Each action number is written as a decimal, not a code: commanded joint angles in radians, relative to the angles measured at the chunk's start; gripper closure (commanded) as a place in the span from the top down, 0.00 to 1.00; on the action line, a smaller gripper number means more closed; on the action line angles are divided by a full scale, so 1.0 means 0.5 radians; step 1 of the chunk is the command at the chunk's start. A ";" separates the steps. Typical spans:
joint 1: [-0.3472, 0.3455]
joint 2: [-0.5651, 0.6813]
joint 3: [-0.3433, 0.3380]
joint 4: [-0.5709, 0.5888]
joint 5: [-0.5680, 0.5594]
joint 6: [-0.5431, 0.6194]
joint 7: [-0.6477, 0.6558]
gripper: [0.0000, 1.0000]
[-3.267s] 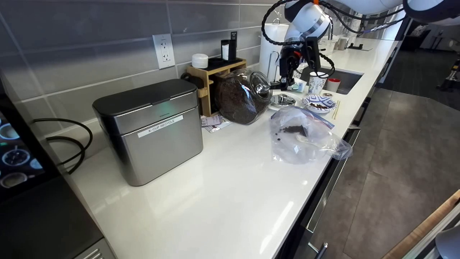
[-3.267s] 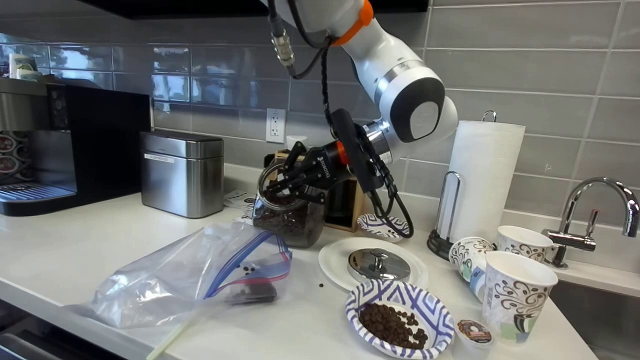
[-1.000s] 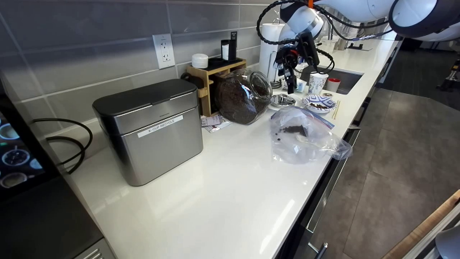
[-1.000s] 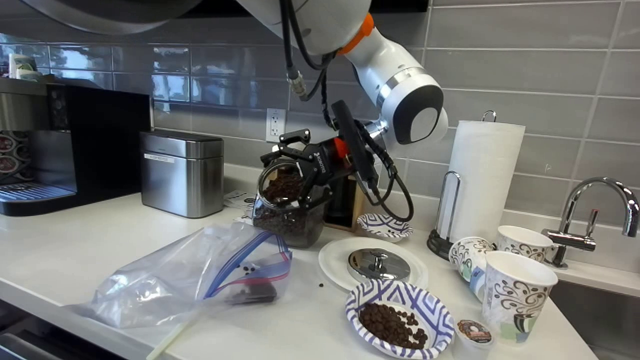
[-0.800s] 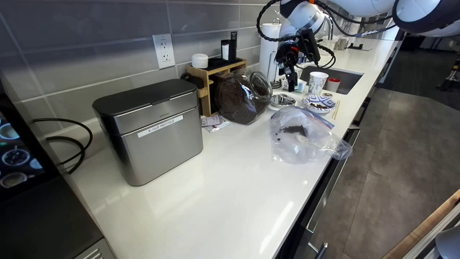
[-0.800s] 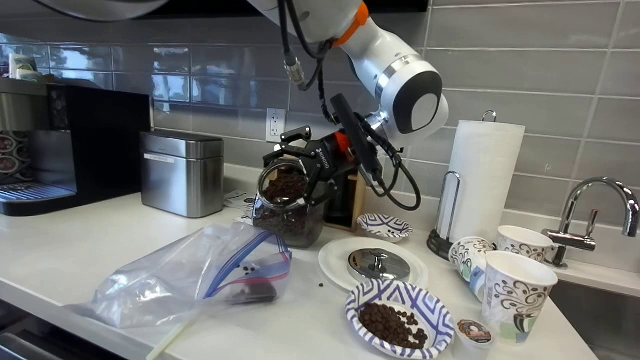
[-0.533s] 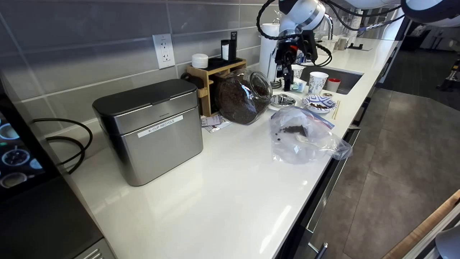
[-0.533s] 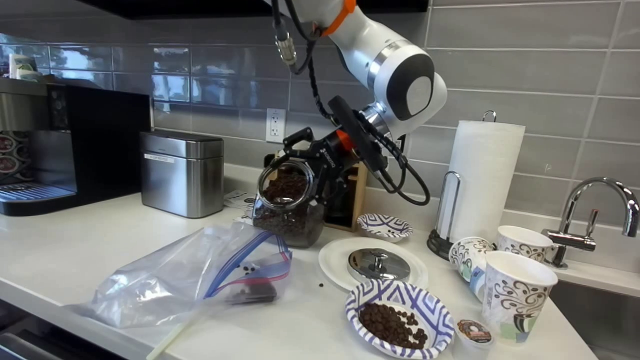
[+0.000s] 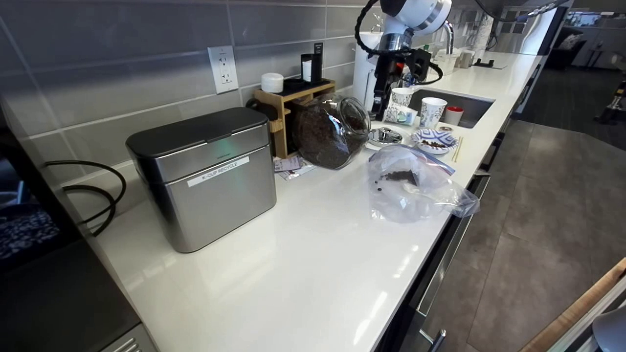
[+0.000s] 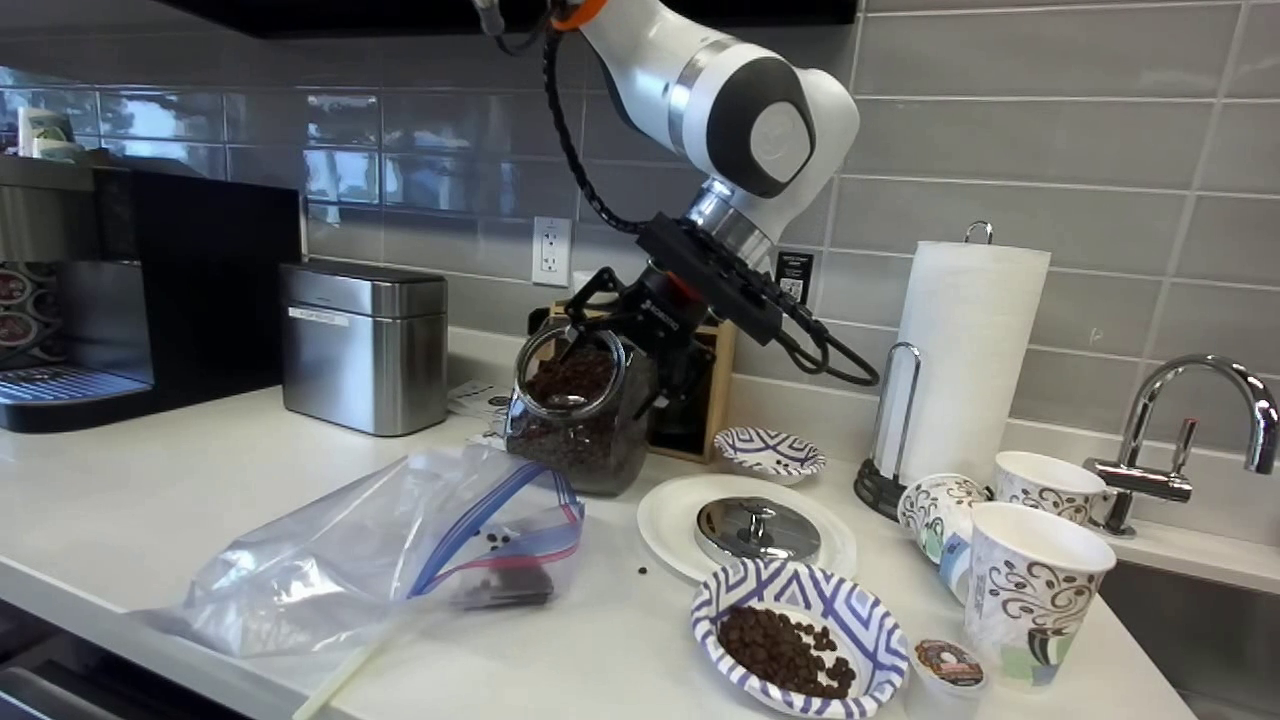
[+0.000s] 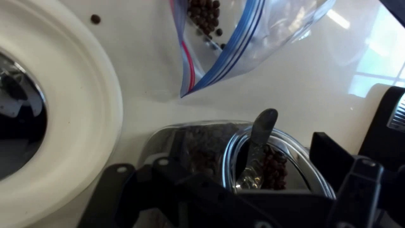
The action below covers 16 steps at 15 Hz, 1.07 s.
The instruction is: Use the silver spoon to get some coffee beans from the container and place them in the plastic bag.
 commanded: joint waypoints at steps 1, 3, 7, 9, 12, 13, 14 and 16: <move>-0.035 -0.354 0.001 -0.478 0.021 0.300 -0.285 1.00; -0.042 -0.504 -0.021 -0.654 0.033 0.312 -0.334 1.00; -0.032 -0.757 -0.082 -0.922 0.042 0.205 -0.354 1.00; -0.011 -0.861 -0.120 -1.023 0.029 0.221 -0.289 1.00; 0.016 -0.985 -0.164 -1.126 0.017 0.235 -0.185 1.00; 0.020 -1.023 -0.176 -1.151 0.029 0.234 -0.170 1.00; 0.031 -1.061 -0.186 -1.181 0.020 0.269 -0.137 1.00; 0.065 -1.164 -0.193 -1.286 -0.004 0.460 -0.109 1.00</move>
